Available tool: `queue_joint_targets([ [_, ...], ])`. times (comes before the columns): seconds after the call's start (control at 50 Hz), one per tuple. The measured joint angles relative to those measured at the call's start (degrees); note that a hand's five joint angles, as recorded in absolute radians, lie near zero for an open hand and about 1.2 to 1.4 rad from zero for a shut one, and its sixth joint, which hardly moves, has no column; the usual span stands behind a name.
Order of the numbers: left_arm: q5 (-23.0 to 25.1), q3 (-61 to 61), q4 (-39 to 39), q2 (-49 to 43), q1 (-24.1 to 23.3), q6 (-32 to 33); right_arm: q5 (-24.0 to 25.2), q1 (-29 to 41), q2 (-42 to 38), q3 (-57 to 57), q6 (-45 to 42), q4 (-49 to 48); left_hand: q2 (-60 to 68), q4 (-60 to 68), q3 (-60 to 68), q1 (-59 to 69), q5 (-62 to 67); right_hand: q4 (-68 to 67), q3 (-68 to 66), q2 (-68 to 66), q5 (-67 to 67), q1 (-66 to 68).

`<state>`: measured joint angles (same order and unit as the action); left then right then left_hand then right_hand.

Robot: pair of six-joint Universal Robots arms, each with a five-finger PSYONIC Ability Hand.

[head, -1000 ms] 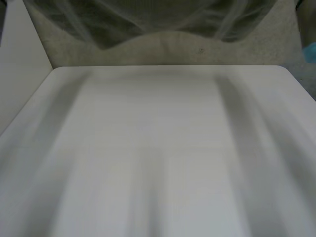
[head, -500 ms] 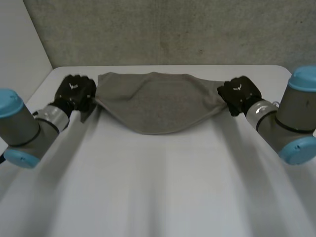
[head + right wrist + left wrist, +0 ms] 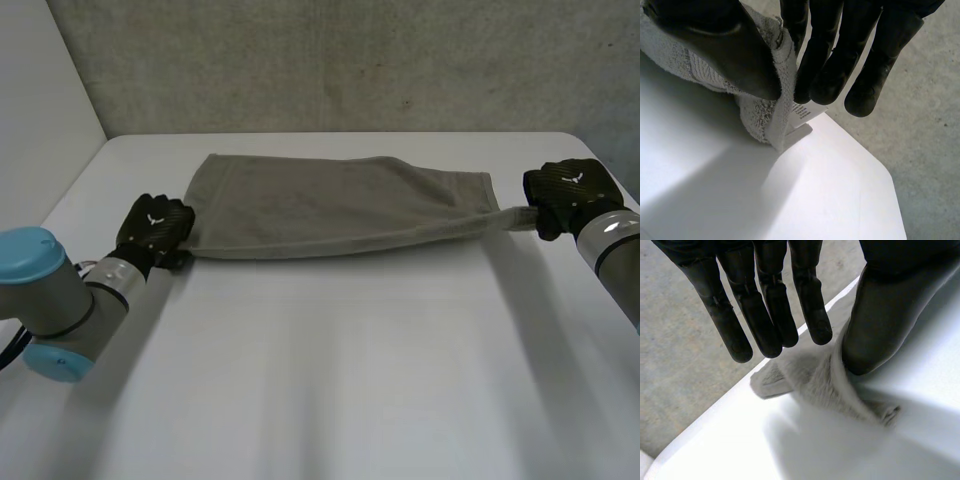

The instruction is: Fold the towel.

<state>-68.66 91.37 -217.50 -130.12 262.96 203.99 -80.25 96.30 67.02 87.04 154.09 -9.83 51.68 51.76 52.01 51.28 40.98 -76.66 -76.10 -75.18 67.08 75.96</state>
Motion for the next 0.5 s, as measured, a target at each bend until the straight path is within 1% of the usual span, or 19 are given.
queue_joint_targets([
  [0.1,-2.1,-0.2,-0.3,-0.1,-0.1,0.0,-0.1,-0.3,-0.4,0.0,0.1,0.0,-1.2,-1.1,-1.2,-1.2,-1.2,0.0,0.0,0.0,0.0,0.0],
  [0.16,-2.6,-0.2,-0.2,0.0,-0.1,0.0,-0.1,-0.4,-0.4,-0.1,0.1,0.0,-1.1,-1.0,-1.2,-0.9,-1.0,0.0,0.0,0.0,0.0,0.0],
  [0.22,-2.7,-0.3,0.1,0.1,-0.1,0.0,-0.3,-0.8,-0.3,-0.2,0.0,0.1,9.6,9.6,9.1,9.6,9.8,0.0,0.0,0.0,0.0,0.0],
  [0.24,-2.7,-0.3,0.3,0.1,-0.1,-0.1,-0.4,-0.9,-0.2,-0.2,0.0,0.1,18.8,18.9,18.2,18.2,18.6,0.0,0.0,0.0,0.0,0.0],
  [0.26,-2.6,-0.2,0.4,0.3,-0.1,-0.1,-0.4,-1.0,-0.1,-0.3,0.0,0.1,23.4,23.6,23.0,21.5,21.9,0.0,0.0,0.0,0.0,0.0],
  [0.28,-2.5,-0.1,0.5,0.6,-0.1,-0.2,-0.5,-1.1,-0.1,-0.3,0.0,0.2,25.1,25.4,24.7,21.7,22.7,0.0,0.0,0.0,0.0,0.0],
  [0.38,-1.9,1.0,1.3,3.1,0.0,-0.5,-0.6,-1.2,0.2,-0.2,0.1,0.6,25.6,26.2,25.2,21.7,22.9,0.0,0.0,0.0,0.0,0.0],
  [0.44,-0.7,2.5,2.2,6.3,0.1,-0.6,-0.6,-1.3,0.4,0.0,0.1,0.8,25.6,26.2,25.2,21.7,23.2,0.0,0.0,0.0,0.0,0.0],
  [0.5,1.6,4.5,3.0,10.9,0.2,-0.8,-0.4,-1.5,1.6,0.3,0.0,1.7,25.6,26.2,25.2,21.7,23.4,0.0,0.0,0.0,0.0,0.0],
])
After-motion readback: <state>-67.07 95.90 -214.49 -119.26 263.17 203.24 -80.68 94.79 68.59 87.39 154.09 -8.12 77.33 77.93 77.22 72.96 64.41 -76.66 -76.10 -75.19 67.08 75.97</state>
